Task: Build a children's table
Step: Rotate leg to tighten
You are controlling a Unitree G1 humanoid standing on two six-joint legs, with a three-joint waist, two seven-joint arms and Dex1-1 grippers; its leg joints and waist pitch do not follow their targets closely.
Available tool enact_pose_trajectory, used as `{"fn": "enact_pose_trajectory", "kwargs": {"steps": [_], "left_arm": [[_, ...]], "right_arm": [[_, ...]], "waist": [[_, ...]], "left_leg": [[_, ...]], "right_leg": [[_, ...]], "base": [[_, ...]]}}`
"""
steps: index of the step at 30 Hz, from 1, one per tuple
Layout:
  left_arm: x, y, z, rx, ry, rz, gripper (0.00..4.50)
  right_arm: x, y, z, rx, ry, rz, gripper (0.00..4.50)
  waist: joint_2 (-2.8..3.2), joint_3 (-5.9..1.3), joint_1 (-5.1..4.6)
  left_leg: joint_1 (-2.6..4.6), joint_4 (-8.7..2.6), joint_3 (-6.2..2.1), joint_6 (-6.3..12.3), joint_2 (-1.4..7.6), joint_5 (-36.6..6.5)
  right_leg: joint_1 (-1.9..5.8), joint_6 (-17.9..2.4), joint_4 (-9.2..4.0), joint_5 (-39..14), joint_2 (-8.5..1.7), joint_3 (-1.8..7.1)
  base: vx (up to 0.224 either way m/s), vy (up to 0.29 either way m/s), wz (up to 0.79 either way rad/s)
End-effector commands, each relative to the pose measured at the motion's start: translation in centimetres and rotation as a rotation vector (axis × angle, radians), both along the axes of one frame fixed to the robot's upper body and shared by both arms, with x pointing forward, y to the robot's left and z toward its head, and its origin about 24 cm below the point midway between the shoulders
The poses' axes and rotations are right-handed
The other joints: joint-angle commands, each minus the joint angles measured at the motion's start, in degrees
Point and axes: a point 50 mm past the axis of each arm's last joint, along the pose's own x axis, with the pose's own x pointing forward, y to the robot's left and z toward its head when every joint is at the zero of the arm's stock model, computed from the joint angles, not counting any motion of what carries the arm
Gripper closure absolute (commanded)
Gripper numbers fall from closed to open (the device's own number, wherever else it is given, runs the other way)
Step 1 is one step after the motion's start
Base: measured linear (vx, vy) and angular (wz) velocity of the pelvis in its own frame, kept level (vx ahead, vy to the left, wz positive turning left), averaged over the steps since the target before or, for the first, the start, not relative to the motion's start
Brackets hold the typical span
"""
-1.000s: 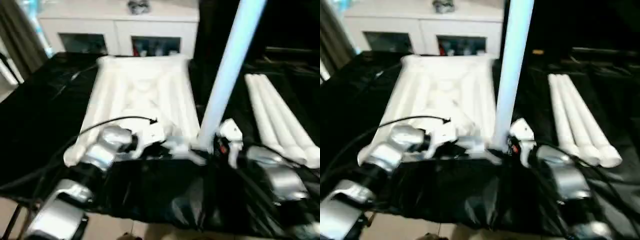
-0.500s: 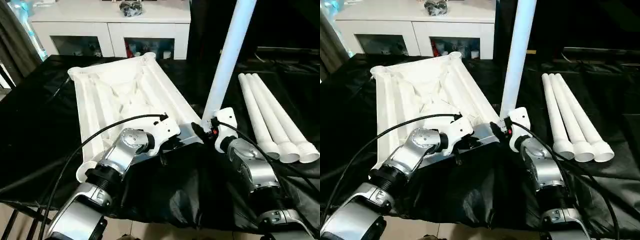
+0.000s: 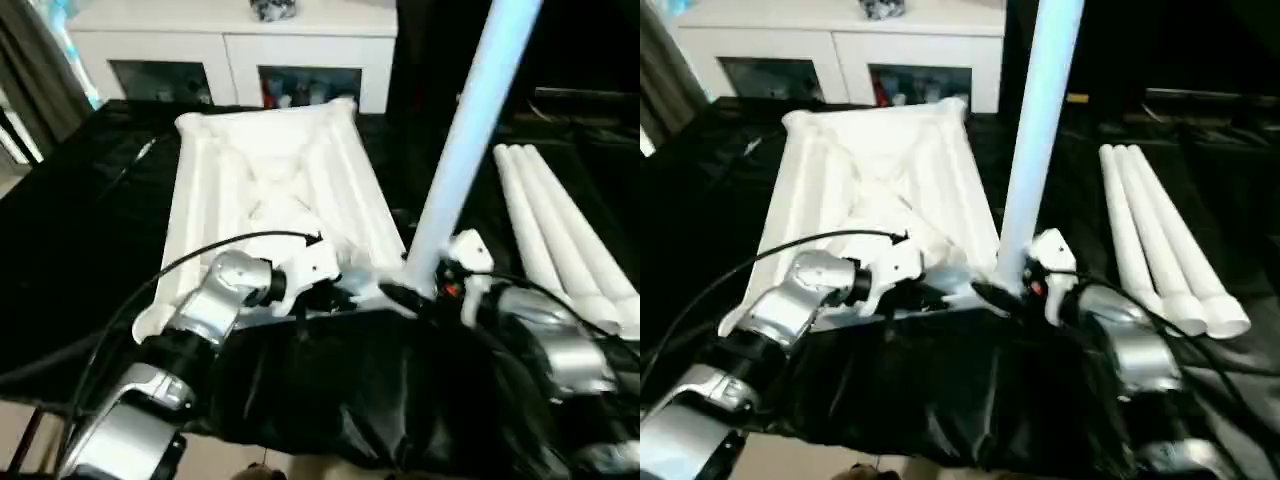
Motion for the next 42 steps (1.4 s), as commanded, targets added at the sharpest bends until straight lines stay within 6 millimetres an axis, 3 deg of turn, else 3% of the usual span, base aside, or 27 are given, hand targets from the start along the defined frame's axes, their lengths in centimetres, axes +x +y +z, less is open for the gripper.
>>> {"fn": "enact_pose_trajectory", "kwargs": {"steps": [1, 6, 10, 16, 20, 23, 24, 26, 28, 33, 34, 35, 42], "left_arm": [[-0.1, -0.9, 0.5, -0.012, -0.014, -0.081, 4.5], [-0.1, -0.4, 0.7, 0.008, -0.005, -0.116, 4.5], [-0.1, -0.1, 0.7, 0.029, 0.0, -0.138, 4.5], [0.0, 0.1, 0.6, 0.021, -0.003, -0.116, 4.5], [0.3, -0.3, 0.5, -0.001, -0.02, -0.049, 4.5], [0.7, -0.9, 0.1, 0.021, -0.059, 0.044, 4.5], [0.9, -1.1, 0.0, 0.031, -0.075, 0.081, 4.5], [1.1, -2.2, -0.1, 0.01, -0.085, 0.166, 4.5], [0.9, -3.4, 0.1, -0.018, -0.087, 0.203, 4.5], [0.2, -5.8, 0.5, -0.074, -0.075, 0.219, 4.5], [0.1, -6.1, 0.6, -0.079, -0.075, 0.216, 4.5], [0.0, -6.2, 0.6, -0.082, -0.075, 0.215, 4.5], [-0.1, -4.9, 0.5, -0.063, -0.082, 0.172, 4.5]], "right_arm": [[-1.1, 1.3, 0.3, 0.009, 0.03, 0.169, 0.72], [-2.2, 1.1, 0.0, -0.045, 0.071, 0.279, 0.72], [-2.4, 1.2, -0.1, -0.066, 0.083, 0.311, 1.08], [-2.2, 1.7, -0.2, -0.045, 0.077, 0.285, 1.56], [-1.3, 2.2, -0.8, -0.037, 0.05, 0.146, 1.76], [0.0, 2.8, -1.6, -0.068, 0.016, -0.023, 1.78], [0.5, 3.0, -1.8, -0.077, 0.007, -0.081, 1.79], [1.7, 3.9, -2.4, -0.072, 0.021, -0.249, 1.8], [2.3, 4.8, -2.8, -0.054, 0.027, -0.346, 1.8], [2.7, 6.8, -3.2, -0.012, 0.041, -0.448, 1.8], [2.8, 7.0, -3.2, -0.005, 0.038, -0.46, 1.45], [2.9, 7.2, -3.2, 0.001, 0.034, -0.47, 1.45], [3.4, 6.3, -1.8, 0.058, -0.003, -0.429, 0.83]], "waist": [[-0.63, -3.83, 0.12], [-0.6, -3.57, 0.27], [-0.66, -3.57, 0.17], [-0.8, -3.75, 0.23], [-0.79, -3.59, -0.04], [-0.84, -3.08, -1.06], [-0.89, -3.09, -1.74], [-0.66, -3.06, -2.02], [-0.79, -3.0, -2.59], [-0.81, -3.16, -2.94], [-0.85, -3.24, -3.04], [-0.73, -3.25, -3.04], [-0.57, -3.57, -2.79]], "left_leg": [[1.54, -3.79, -1.63, 7.93, 4.41, -7.6], [1.66, -4.36, -1.82, 4.79, 4.49, -11.6], [1.7, -4.39, -1.83, 4.29, 4.44, -11.8], [1.58, -4.16, -1.8, 5.02, 4.4, -9.7], [1.58, -4.3, -1.83, 4.53, 4.25, -10.8], [1.66, -4.81, -2.06, 1.77, 4.0, -14.9], [1.79, -4.97, -2.26, 0.21, 3.9, -17.0], [2.03, -4.97, -2.34, -0.36, 3.9, -18.1], [1.81, -5.16, -2.48, -0.97, 3.75, -18.7], [1.82, -5.08, -2.35, -0.19, 3.84, -18.5], [1.66, -5.04, -2.33, 0.17, 3.75, -17.7], [1.64, -5.04, -2.33, 0.44, 3.76, -17.3], [1.52, -4.76, -2.09, 2.43, 3.81, -13.9]], "right_leg": [[2.67, -17.0, -2.97, -2.6, -3.59, 1.85], [2.69, -15.7, -3.55, -8.2, -3.68, 2.0], [2.61, -15.7, -3.59, -8.4, -3.72, 2.05], [2.67, -16.1, -3.28, -6.3, -3.74, 2.0], [2.55, -15.7, -3.56, -8.7, -3.72, 1.96], [2.3, -14.2, -4.3, -15.6, -3.7, 1.93], [2.35, -12.6, -4.75, -20.1, -3.81, 1.99], [2.04, -11.9, -4.97, -21.7, -3.74, 2.06], [2.05, -11.5, -5.03, -22.3, -3.59, 1.96], [1.91, -11.8, -5.05, -19.7, -3.57, 2.15], [2.02, -11.9, -5.01, -18.9, -3.58, 2.12], [1.97, -11.9, -5.02, -18.4, -3.57, 2.08], [2.45, -13.8, -4.3, -10.4, -3.46, 2.1]], "base": [[0.0, 0.0, 0.0], [0.0, 0.0, 0.0], [0.0, 0.0, 0.0], [0.0, 0.0, 0.0], [0.0, 0.0, 0.0], [0.0, 0.0, 0.0], [0.0, 0.0, 0.0], [0.0, 0.0, 0.0], [0.0, 0.0, 0.0], [0.0, 0.0, 0.0], [0.0, 0.0, 0.0], [0.0, 0.0, 0.0], [0.0, 0.0, 0.0]]}}
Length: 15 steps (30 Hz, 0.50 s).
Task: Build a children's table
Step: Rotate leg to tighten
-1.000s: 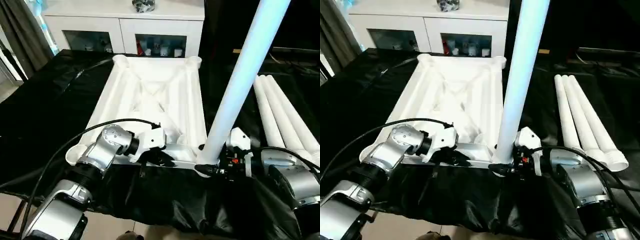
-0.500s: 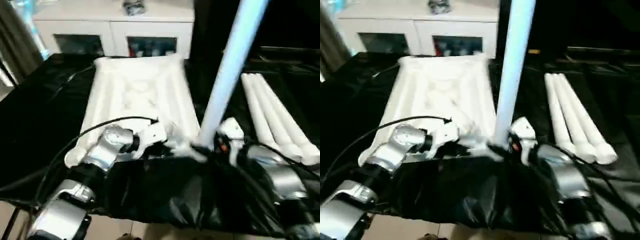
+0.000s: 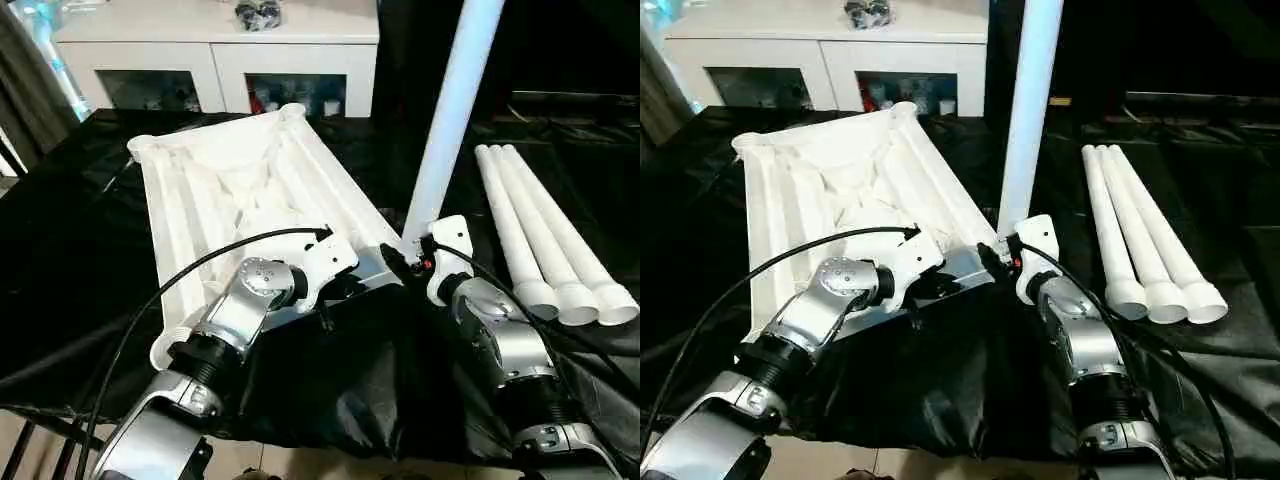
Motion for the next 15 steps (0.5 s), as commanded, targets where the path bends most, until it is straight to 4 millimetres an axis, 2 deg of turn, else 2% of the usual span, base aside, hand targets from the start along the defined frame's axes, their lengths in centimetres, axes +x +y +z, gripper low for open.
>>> {"fn": "enact_pose_trajectory", "kwargs": {"steps": [1, 2, 3, 4, 6, 7, 8, 10, 11, 15], "left_arm": [[-0.9, -1.6, 0.9, -0.028, -0.048, -0.156, 4.5], [-0.9, -1.2, 0.9, -0.019, -0.045, -0.17, 4.5], [-0.9, -1.2, 0.9, -0.019, -0.045, -0.17, 4.5], [-0.9, -0.9, 0.9, -0.011, -0.045, -0.187, 4.5], [-0.9, 0.4, 1.0, 0.007, -0.031, -0.239, 4.5], [-0.9, 0.7, 1.0, 0.01, -0.026, -0.248, 4.5], [-0.9, 1.1, 1.1, 0.02, -0.019, -0.268, 4.5], [-0.7, 1.8, 1.4, 0.034, -0.016, -0.292, 4.5], [-0.7, 2.0, 1.5, 0.036, -0.014, -0.302, 4.5], [-0.6, 2.5, 1.7, 0.046, -0.005, -0.335, 4.5]], "right_arm": [[-0.7, 2.1, 0.0, 0.029, 0.001, 0.184, 0.83], [-0.9, 1.7, 0.1, 0.026, -0.004, 0.213, 0.83], [-0.9, 1.7, 0.1, 0.026, -0.004, 0.213, 0.83], [-1.1, 1.3, 0.2, 0.02, -0.007, 0.248, 0.83], [-2.0, -0.3, 0.8, 0.005, -0.02, 0.387, 0.83], [-2.2, -0.6, 1.0, 0.005, -0.023, 0.415, 0.83], [-2.5, -1.0, 1.2, 0.011, -0.019, 0.457, 0.83], [-3.1, -1.7, 1.6, 0.014, -0.012, 0.526, 0.83], [-3.4, -1.9, 1.7, 0.017, -0.004, 0.562, 0.83], [-4.2, -2.2, 1.8, -0.002, 0.018, 0.664, 0.83]], "waist": [[-0.51, -3.64, 0.25], [-0.54, -3.85, 0.34], [-0.54, -3.85, 0.34], [-0.53, -3.95, 0.39], [-0.45, -4.05, 1.12], [-0.4, -3.97, 1.22], [-0.46, -3.95, 1.7], [-0.5, -3.78, 1.95], [-0.46, -3.78, 2.29], [-0.58, -3.62, 2.6]], "left_leg": [[0.96, -4.55, -2.11, 3.44, 3.77, -12.9], [0.81, -4.35, -2.09, 4.3, 3.78, -11.2], [0.81, -4.35, -2.09, 4.3, 3.78, -11.2], [0.75, -4.06, -1.98, 5.79, 3.8, -8.3], [0.91, -3.78, -1.89, 7.35, 3.91, -7.4], [0.87, -3.83, -1.86, 7.6, 3.98, -7.5], [1.09, -3.84, -1.78, 7.75, 4.13, -7.5], [1.05, -3.97, -1.66, 7.43, 4.25, -8.5], [1.28, -4.02, -1.69, 6.86, 4.34, -9.5], [1.24, -4.25, -1.74, 5.48, 4.39, -11.1]], "right_leg": [[2.2, -14.1, -4.08, -8.8, -3.46, 2.03], [2.48, -14.6, -3.7, -6.1, -3.48, 1.98], [2.48, -14.6, -3.7, -6.1, -3.48, 1.98], [2.49, -15.6, -3.25, -1.9, -3.42, 1.93], [2.68, -16.2, -3.04, 0.0, -3.49, 1.89], [2.61, -16.3, -2.97, 0.2, -3.44, 1.89], [2.51, -16.5, -2.96, 0.2, -3.29, 1.79], [2.36, -16.8, -3.01, -1.5, -3.28, 1.75], [2.35, -16.5, -3.13, -3.3, -3.33, 1.74], [2.27, -15.9, -3.36, -6.3, -3.48, 1.91]], "base": [[0.0, 0.0, 0.0], [0.0, 0.0, 0.0], [0.0, 0.0, 0.0], [0.0, 0.0, 0.0], [0.0, 0.0, 0.0], [0.0, 0.0, 0.0], [0.0, 0.0, 0.0], [0.0, 0.0, 0.0], [0.0, 0.0, 0.0], [0.0, 0.0, 0.0]]}}
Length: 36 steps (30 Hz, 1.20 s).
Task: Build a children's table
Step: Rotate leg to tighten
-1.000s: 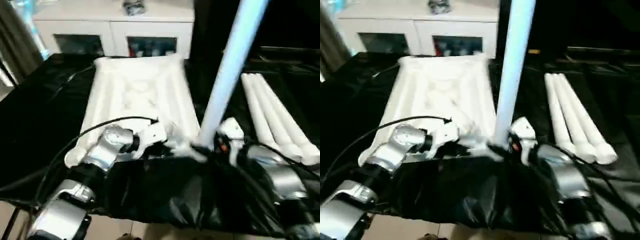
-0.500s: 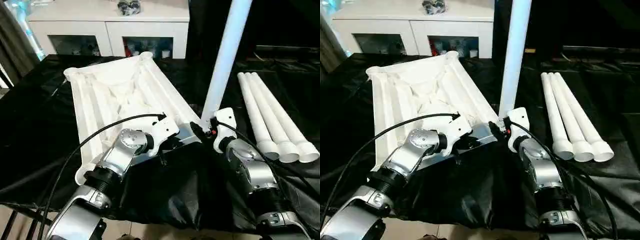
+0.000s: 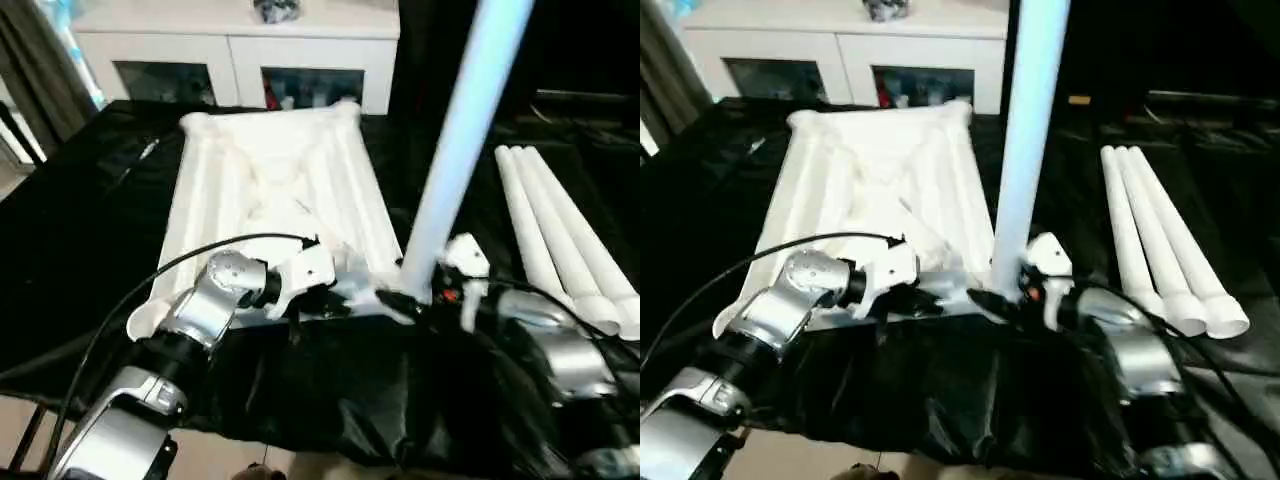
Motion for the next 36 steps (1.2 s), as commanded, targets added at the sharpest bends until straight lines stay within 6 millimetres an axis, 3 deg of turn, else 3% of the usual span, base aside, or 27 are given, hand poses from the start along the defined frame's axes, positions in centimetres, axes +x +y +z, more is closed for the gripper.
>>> {"fn": "enact_pose_trajectory", "kwargs": {"steps": [1, 5, 14, 18, 21, 22, 24, 25, 26, 27, 28, 30, 32, 34, 36], "left_arm": [[0.3, -0.5, 1.0, 0.001, -0.034, -0.063, 4.5], [0.3, -0.2, 1.0, 0.006, -0.028, -0.076, 4.5], [0.3, 0.0, 0.9, 0.012, -0.01, -0.098, 4.5], [0.2, 0.1, 0.7, 0.014, -0.007, -0.095, 4.5], [0.4, -0.1, 0.6, 0.005, -0.009, -0.058, 4.5], [0.6, -0.4, 0.4, 0.011, -0.02, -0.007, 4.5], [0.7, -0.6, 0.3, 0.01, -0.025, 0.013, 4.5], [0.9, -1.1, 0.1, 0.0, -0.032, 0.053, 4.5], [1.0, -1.6, 0.0, -0.012, -0.037, 0.088, 4.5], [1.0, -2.3, -0.1, -0.029, -0.038, 0.113, 4.5], [1.0, -3.3, -0.3, -0.047, -0.046, 0.151, 4.5], [1.0, -4.2, -0.3, -0.058, -0.053, 0.176, 4.5], [0.9, -5.8, -0.2, -0.074, -0.071, 0.209, 4.5], [0.7, -6.7, -0.1, -0.087, -0.076, 0.213, 4.5], [0.6, -7.5, 0.1, -0.107, -0.077, 0.218, 4.5]], "right_arm": [[-0.7, 0.7, 0.4, -0.014, -0.001, 0.138, 0.83], [-1.3, 0.5, 0.4, -0.051, 0.028, 0.221, 0.83], [-2.0, 0.5, -0.1, -0.081, 0.085, 0.302, 1.56], [-2.3, 0.7, -0.4, -0.067, 0.094, 0.297, 1.78], [-2.0, 0.9, -0.9, -0.048, 0.101, 0.192, 1.82], [-1.6, 1.2, -1.6, -0.056, 0.104, 0.092, 1.83], [-1.4, 1.3, -1.9, -0.066, 0.097, 0.053, 1.83], [-0.9, 1.6, -2.4, -0.088, 0.09, -0.033, 1.83], [-0.5, 1.9, -2.8, -0.098, 0.085, -0.105, 1.83], [0.1, 2.3, -3.3, -0.101, 0.086, -0.195, 1.83], [0.9, 3.1, -3.8, -0.104, 0.091, -0.302, 1.84], [1.4, 3.8, -4.0, -0.098, 0.094, -0.359, 1.84], [2.2, 5.1, -4.1, -0.082, 0.098, -0.444, 1.86], [2.6, 5.8, -4.0, -0.074, 0.095, -0.484, 1.86], [3.0, 6.5, -3.8, -0.068, 0.085, -0.512, 1.86]], "waist": [[-0.26, -3.69, 0.02], [-0.33, -3.76, 0.36], [-0.39, -3.89, 0.57], [-0.43, -3.9, 0.62], [-0.47, -3.82, 0.55], [-0.41, -3.65, 0.44], [-0.48, -3.36, 0.05], [-0.43, -3.01, -0.56], [-0.43, -3.01, -0.56], [-0.33, -2.85, -1.02], [-0.2, -2.47, -2.13], [-0.25, -2.33, -2.74], [-0.18, -2.19, -3.45], [0.2, -2.1, -4.13], [0.46, -2.16, -4.67]], "left_leg": [[1.56, -4.29, -1.82, 4.97, 4.31, -11.1], [1.48, -4.16, -1.77, 5.01, 4.26, -10.4], [1.42, -4.03, -1.87, 5.5, 4.28, -9.5], [1.42, -4.01, -1.86, 5.63, 4.29, -9.3], [1.38, -4.14, -1.89, 5.29, 4.3, -9.5], [1.35, -4.3, -1.94, 4.84, 4.24, -10.5], [1.62, -4.63, -1.96, 3.53, 4.18, -13.4], [1.88, -4.93, -2.09, 1.2, 3.97, -17.2], [1.88, -4.93, -2.09, 1.2, 3.97, -17.2], [2.21, -5.08, -2.27, -0.5, 3.93, -19.6], [2.31, -5.28, -2.86, -2.41, 3.66, -23.9], [2.47, -5.39, -3.14, -3.0, 3.53, -26.5], [3.2, -5.19, -3.34, -3.38, 3.36, -29.7], [3.9, -5.1, -3.73, -3.15, 3.2, -32.5], [3.25, -5.75, -3.97, -2.84, 3.36, -33.6]], "right_leg": [[2.49, -15.9, -3.37, -6.8, -3.56, 1.95], [2.54, -16.1, -3.3, -5.4, -3.52, 1.94], [2.68, -16.6, -3.16, -4.8, -3.6, 1.82], [2.67, -16.5, -3.13, -4.8, -3.56, 1.82], [2.63, -16.2, -3.2, -5.7, -3.56, 1.86], [2.51, -16.1, -3.35, -7.2, -3.57, 1.82], [2.31, -15.4, -3.87, -11.3, -3.54, 1.84], [2.12, -14.0, -4.55, -17.5, -3.56, 1.92], [2.12, -14.0, -4.55, -17.5, -3.56, 1.92], [1.82, -12.9, -4.9, -21.6, -3.67, 1.94], [1.74, -10.7, -5.42, -28.5, -3.7, 1.63], [1.62, -8.8, -5.93, -32.3, -3.71, 1.43], [0.87, -7.1, -6.72, -35.9, -3.61, 1.27], [0.71, -5.7, -7.59, -37.3, -3.48, 0.4], [1.21, -5.6, -7.5, -33.9, -3.38, 0.04]], "base": [[0.0, 0.0, 0.0], [0.0, 0.0, 0.0], [0.0, 0.0, 0.0], [0.0, 0.0, 0.0], [0.0, 0.0, 0.0], [0.0, 0.0, 0.0], [0.0, 0.0, 0.0], [0.0, 0.0, 0.0], [0.0, 0.0, 0.0], [0.0, 0.0, 0.0], [0.0, 0.0, 0.0], [-0.05, 0.012, -0.11], [-0.029, 0.004, 0.0], [-0.055, 0.013, -0.01], [0.0, 0.0, 0.0]]}}
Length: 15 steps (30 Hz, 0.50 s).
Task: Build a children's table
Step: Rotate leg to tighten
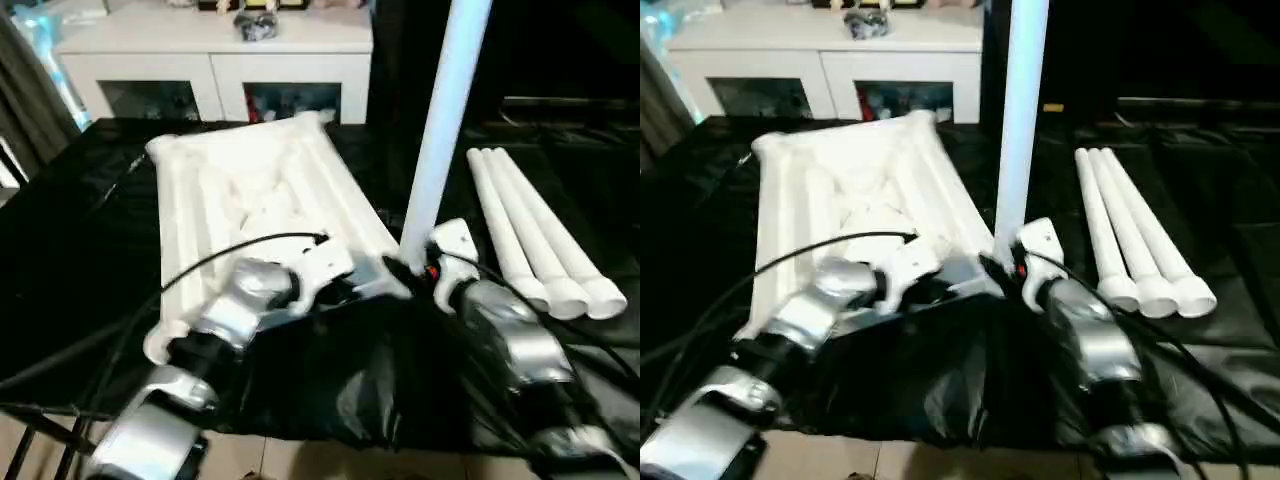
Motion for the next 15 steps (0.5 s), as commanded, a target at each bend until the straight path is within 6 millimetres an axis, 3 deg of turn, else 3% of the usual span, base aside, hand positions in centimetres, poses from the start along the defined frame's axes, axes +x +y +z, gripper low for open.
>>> {"fn": "enact_pose_trajectory", "kwargs": {"steps": [1, 3, 4, 5, 8, 9, 11, 13, 14, 15], "left_arm": [[-0.7, -4.3, 1.9, -0.083, -0.067, -0.11, 4.5], [-0.7, -4.6, 2.1, -0.091, -0.08, -0.122, 4.5], [-0.8, -4.4, 2.1, -0.092, -0.083, -0.139, 4.5], [-0.8, -4.0, 2.1, -0.086, -0.085, -0.152, 4.5], [-0.8, -3.6, 2.0, -0.081, -0.09, -0.166, 4.5], [-0.9, -2.8, 1.9, -0.066, -0.086, -0.19, 4.5], [-1.1, -1.8, 1.8, -0.058, -0.072, -0.23, 4.5], [-1.4, -0.6, 1.8, -0.053, -0.053, -0.286, 4.5], [-1.5, -0.2, 1.8, -0.05, -0.047, -0.299, 4.5], [-1.5, -0.1, 1.8, -0.05, -0.044, -0.301, 4.5]], "right_arm": [[-0.9, 3.6, -1.9, 0.021, 0.088, 0.094, 1.86], [-0.6, 3.9, -1.6, 0.044, 0.073, 0.089, 1.86], [-0.6, 3.7, -1.4, 0.068, 0.069, 0.091, 1.3], [-0.6, 3.4, -1.3, 0.084, 0.068, 0.106, 1.16], [-0.6, 3.1, -1.1, 0.085, 0.061, 0.12, 1.1], [-0.7, 2.3, -0.8, 0.069, 0.035, 0.157, 0.96], [-1.0, 1.3, -0.4, 0.051, 0.006, 0.223, 0.81], [-1.6, 0.2, 0.2, 0.039, -0.01, 0.323, 0.81], [-1.9, -0.2, 0.4, 0.039, -0.011, 0.375, 0.81], [-2.0, -0.3, 0.5, 0.039, -0.012, 0.39, 0.81]], "waist": [[-0.55, -2.24, -0.86], [-0.34, -2.39, -0.97], [-0.32, -2.4, -1.01], [-0.31, -2.53, -0.9], [-0.42, -2.79, -0.71], [-0.35, -3.13, -0.42], [-0.91, -3.46, 0.14], [-0.94, -3.81, 0.74], [-0.74, -3.86, 0.96], [-0.9, -3.92, 1.11]], "left_leg": [[1.97, -5.56, -3.23, -2.72, 3.4, -33.7], [1.86, -5.68, -3.13, -2.52, 3.47, -33.5], [1.69, -5.76, -3.16, -2.48, 3.5, -33.2], [1.48, -5.87, -3.08, -2.35, 3.57, -32.3], [1.16, -5.93, -2.82, -1.75, 3.63, -30.0], [0.87, -5.88, -2.52, -1.06, 3.84, -26.0], [0.67, -5.48, -2.14, 0.79, 3.93, -22.2], [0.21, -4.96, -1.73, 3.59, 3.98, -16.5], [0.15, -4.72, -1.48, 5.11, 4.06, -13.4], [0.14, -4.59, -1.45, 5.66, 4.08, -12.3]], "right_leg": [[-0.01, -6.4, -6.0, -32.9, -3.26, 1.05], [0.04, -7.5, -5.81, -30.2, -3.46, 1.33], [0.17, -7.7, -5.71, -29.4, -3.48, 1.37], [0.32, -8.3, -5.52, -27.6, -3.51, 1.53], [0.56, -9.9, -5.04, -23.4, -3.57, 1.86], [0.88, -11.8, -4.48, -18.0, -3.67, 2.16], [1.32, -13.0, -4.09, -14.9, -3.96, 2.29], [1.69, -13.8, -3.63, -10.5, -3.99, 2.37], [1.43, -14.7, -3.34, -7.6, -3.85, 2.36], [1.54, -15.1, -3.16, -6.6, -3.75, 2.29]], "base": [[0.0, 0.0, 0.0], [0.0, 0.0, 0.0], [0.0, 0.0, 0.0], [0.0, 0.0, 0.0], [0.0, 0.0, 0.0], [0.0, 0.0, 0.0], [0.0, 0.0, 0.0], [0.026, -0.01, 0.03], [0.06, -0.026, 0.04], [0.06, -0.026, 0.04]]}}
